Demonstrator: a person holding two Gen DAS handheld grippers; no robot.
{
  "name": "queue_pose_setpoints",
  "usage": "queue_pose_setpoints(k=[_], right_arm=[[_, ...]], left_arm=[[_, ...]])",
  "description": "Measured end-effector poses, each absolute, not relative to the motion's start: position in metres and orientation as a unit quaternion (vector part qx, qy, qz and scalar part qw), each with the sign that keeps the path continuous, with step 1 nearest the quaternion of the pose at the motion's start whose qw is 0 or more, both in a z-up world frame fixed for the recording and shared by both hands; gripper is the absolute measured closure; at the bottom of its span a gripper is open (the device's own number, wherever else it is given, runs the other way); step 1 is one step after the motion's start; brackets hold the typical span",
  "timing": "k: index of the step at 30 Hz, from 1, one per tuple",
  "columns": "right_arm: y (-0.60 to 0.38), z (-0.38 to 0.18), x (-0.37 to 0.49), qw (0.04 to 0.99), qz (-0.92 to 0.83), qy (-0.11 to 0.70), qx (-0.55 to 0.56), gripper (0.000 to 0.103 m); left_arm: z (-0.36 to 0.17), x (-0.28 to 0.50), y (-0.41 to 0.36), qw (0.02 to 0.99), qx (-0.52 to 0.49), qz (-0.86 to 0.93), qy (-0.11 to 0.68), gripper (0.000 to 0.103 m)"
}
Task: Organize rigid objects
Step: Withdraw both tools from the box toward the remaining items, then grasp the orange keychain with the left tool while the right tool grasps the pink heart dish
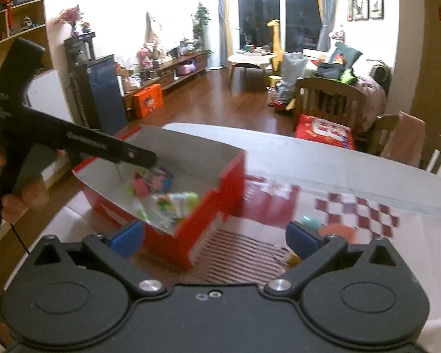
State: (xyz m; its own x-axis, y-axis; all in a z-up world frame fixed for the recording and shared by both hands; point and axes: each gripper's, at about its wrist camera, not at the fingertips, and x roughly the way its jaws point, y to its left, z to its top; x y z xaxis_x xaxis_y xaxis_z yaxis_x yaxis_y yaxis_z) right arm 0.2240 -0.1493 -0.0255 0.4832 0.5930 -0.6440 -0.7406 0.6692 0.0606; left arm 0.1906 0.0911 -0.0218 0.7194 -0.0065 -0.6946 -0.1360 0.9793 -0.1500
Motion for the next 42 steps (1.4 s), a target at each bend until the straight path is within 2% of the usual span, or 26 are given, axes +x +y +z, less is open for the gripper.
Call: queue_pose_setpoints(k=[2, 3, 10, 17, 23, 31, 42], right_arm=[[-0.166, -0.03, 0.227, 0.854, 0.383, 0.335, -0.11, 0.0], [-0.173, -0.031, 0.228, 0.854, 0.38, 0.338, -0.109, 0.0], [-0.216, -0.041, 0.249, 0.86, 0.358, 0.348, -0.103, 0.0], [-0.249, -0.055, 0.284, 0.866, 0.332, 0.358, -0.108, 0.0], [-0.261, -0.072, 0.316, 0.861, 0.323, 0.377, -0.107, 0.001], [-0.246, -0.09, 0.349, 0.845, 0.318, 0.417, -0.102, 0.002], [-0.217, -0.112, 0.381, 0.828, 0.321, 0.449, -0.101, 0.004]], left_arm=[[-0.022, 0.19, 0.075, 0.926, -0.092, 0.033, 0.365, 0.003], [-0.023, 0.19, 0.068, 0.927, -0.093, 0.031, 0.361, 0.0], [-0.039, 0.198, 0.021, 0.927, -0.104, 0.016, 0.359, 0.0], [-0.072, 0.215, -0.019, 0.911, -0.13, 0.02, 0.39, 0.0], [-0.097, 0.227, -0.057, 0.91, -0.111, 0.028, 0.399, 0.0], [-0.133, 0.244, -0.098, 0.914, -0.066, 0.03, 0.398, 0.0], [-0.16, 0.269, -0.114, 0.913, -0.047, 0.042, 0.402, 0.0]])
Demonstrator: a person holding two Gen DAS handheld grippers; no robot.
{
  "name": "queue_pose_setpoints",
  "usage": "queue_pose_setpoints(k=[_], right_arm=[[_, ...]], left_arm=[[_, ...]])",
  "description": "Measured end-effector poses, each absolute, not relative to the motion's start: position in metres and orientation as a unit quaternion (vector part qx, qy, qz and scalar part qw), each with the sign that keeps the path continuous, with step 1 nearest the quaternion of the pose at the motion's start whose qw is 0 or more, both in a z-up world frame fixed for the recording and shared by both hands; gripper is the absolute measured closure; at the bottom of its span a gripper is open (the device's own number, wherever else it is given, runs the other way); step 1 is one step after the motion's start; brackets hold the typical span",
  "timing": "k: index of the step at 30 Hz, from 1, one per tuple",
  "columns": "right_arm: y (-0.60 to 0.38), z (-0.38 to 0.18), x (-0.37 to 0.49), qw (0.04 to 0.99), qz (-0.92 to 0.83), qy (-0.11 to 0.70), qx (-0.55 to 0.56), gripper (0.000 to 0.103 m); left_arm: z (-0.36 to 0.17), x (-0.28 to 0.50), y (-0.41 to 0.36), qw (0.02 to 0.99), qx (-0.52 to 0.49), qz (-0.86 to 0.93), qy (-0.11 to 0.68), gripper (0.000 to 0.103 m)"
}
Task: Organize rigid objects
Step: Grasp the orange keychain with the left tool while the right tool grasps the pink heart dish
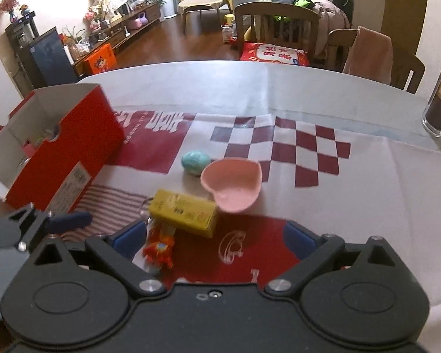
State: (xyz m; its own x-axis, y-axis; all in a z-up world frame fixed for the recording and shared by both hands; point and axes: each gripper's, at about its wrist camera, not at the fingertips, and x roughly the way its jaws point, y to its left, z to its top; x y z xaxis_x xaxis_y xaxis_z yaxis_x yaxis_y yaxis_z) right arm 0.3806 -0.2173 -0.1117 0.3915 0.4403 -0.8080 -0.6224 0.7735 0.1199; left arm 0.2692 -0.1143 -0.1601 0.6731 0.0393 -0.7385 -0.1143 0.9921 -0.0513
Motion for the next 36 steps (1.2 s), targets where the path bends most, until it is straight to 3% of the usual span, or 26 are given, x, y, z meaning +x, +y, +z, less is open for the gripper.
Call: queue_pose_setpoints(k=[16, 24, 30, 33, 36], right_arm=[[-0.184, -0.148, 0.436, 0.831, 0.27, 0.471, -0.124, 0.015], [-0.174, -0.156, 0.435, 0.823, 0.275, 0.476, -0.141, 0.023], [-0.169, -0.159, 0.431, 0.824, 0.275, 0.471, -0.155, 0.028], [-0.167, -0.159, 0.431, 0.824, 0.277, 0.469, -0.156, 0.037], [-0.167, -0.157, 0.43, 0.824, 0.277, 0.468, -0.158, 0.037]], left_arm=[[-0.189, 0.299, -0.123, 0.905, -0.037, 0.027, 0.423, 0.001], [-0.196, 0.302, -0.13, 0.902, -0.023, 0.011, 0.43, 0.007], [-0.193, 0.302, -0.133, 0.903, -0.006, 0.012, 0.43, 0.021], [-0.19, 0.302, -0.136, 0.904, -0.001, 0.004, 0.428, 0.035], [-0.189, 0.3, -0.138, 0.904, 0.004, -0.002, 0.427, 0.048]])
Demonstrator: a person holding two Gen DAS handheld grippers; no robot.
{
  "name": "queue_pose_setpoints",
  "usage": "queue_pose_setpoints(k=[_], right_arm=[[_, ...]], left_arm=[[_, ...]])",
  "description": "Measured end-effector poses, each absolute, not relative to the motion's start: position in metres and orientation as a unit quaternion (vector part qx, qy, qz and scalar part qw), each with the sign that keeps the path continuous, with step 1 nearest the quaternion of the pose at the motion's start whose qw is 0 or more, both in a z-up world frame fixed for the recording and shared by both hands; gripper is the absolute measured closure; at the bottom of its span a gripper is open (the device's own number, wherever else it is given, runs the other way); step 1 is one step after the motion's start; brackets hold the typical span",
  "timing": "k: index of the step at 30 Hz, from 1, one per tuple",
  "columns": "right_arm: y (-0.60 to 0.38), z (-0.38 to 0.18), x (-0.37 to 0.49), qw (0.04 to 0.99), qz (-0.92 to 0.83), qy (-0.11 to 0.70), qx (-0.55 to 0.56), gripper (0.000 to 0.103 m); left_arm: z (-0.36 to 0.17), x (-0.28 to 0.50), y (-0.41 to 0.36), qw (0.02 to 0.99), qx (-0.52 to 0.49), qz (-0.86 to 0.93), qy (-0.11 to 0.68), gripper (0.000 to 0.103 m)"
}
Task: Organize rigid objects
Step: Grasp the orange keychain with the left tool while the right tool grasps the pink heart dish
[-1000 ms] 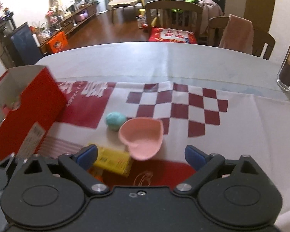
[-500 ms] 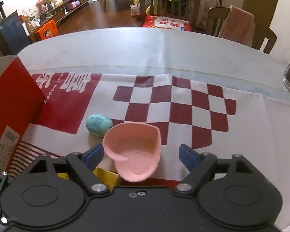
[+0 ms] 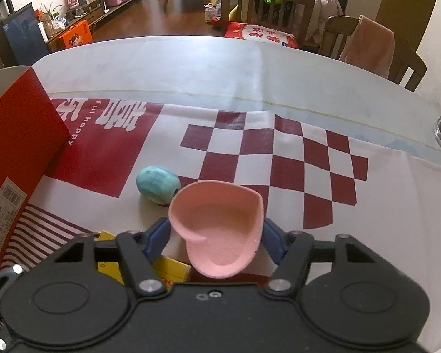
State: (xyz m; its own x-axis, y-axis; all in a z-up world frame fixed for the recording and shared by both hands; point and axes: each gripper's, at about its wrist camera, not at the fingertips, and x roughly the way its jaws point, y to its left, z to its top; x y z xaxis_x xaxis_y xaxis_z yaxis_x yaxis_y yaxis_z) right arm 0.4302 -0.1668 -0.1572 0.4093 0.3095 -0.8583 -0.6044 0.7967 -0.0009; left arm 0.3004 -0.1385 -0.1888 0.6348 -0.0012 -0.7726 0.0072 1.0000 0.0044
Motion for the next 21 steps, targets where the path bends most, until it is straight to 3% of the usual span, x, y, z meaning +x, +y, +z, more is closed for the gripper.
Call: queue_pose_setpoints(k=[5, 21], right_arm=[[-0.173, -0.153, 0.428, 0.828, 0.274, 0.466, -0.15, 0.038], [-0.225, -0.105, 0.38, 0.833, 0.309, 0.446, -0.109, 0.038]], left_arm=[[-0.187, 0.301, -0.137, 0.903, 0.006, 0.0, 0.429, 0.063], [-0.163, 0.275, -0.11, 0.902, -0.042, 0.021, 0.429, 0.063]])
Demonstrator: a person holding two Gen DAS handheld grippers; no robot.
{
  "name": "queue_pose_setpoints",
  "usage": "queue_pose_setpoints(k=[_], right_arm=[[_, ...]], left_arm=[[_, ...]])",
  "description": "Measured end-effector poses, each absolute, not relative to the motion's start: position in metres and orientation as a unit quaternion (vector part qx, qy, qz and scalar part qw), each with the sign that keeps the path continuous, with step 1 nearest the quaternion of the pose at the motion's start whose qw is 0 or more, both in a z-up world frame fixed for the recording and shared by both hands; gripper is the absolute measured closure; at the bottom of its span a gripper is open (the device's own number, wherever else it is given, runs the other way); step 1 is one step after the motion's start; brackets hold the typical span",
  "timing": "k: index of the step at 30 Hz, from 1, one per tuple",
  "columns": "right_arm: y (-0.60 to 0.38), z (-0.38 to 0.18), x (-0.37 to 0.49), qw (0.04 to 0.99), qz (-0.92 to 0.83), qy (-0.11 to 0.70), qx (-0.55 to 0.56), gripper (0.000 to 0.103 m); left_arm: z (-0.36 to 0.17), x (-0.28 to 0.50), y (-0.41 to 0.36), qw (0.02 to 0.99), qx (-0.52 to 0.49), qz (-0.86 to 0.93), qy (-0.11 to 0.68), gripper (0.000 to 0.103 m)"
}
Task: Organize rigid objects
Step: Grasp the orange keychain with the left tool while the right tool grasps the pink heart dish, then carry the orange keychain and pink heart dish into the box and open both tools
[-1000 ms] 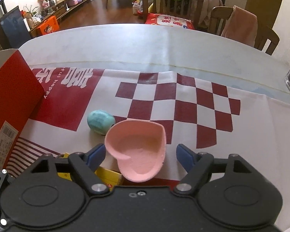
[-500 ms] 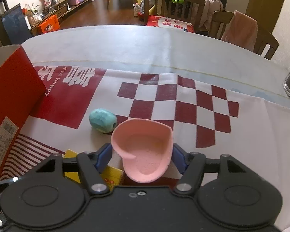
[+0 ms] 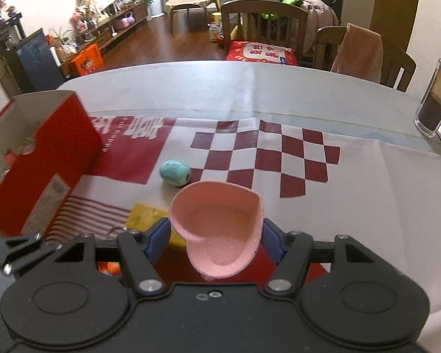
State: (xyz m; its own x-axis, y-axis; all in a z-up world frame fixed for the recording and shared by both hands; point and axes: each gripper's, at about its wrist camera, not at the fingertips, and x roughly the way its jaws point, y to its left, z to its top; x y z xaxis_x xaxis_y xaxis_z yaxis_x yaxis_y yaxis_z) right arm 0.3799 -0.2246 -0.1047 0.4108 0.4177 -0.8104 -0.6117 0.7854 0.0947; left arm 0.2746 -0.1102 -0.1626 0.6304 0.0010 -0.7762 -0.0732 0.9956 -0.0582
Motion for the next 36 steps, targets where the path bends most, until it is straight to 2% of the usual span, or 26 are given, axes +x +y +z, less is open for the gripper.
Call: queue_pose_setpoints(k=[8, 18, 28, 36], right_arm=[[-0.237, -0.087, 0.339, 0.821, 0.335, 0.445, -0.127, 0.038], [-0.232, -0.062, 0.302, 0.815, 0.359, 0.433, -0.14, 0.038], [-0.204, -0.033, 0.282, 0.815, 0.379, 0.411, -0.153, 0.038], [-0.166, -0.016, 0.271, 0.814, 0.39, 0.395, -0.17, 0.038]], left_arm=[[-0.144, 0.253, -0.092, 0.9, -0.055, 0.026, 0.432, 0.063], [-0.096, 0.232, -0.061, 0.904, -0.077, 0.021, 0.421, 0.063], [-0.043, 0.221, -0.024, 0.919, -0.071, 0.009, 0.388, 0.063], [-0.02, 0.219, 0.02, 0.926, -0.065, 0.025, 0.371, 0.063]])
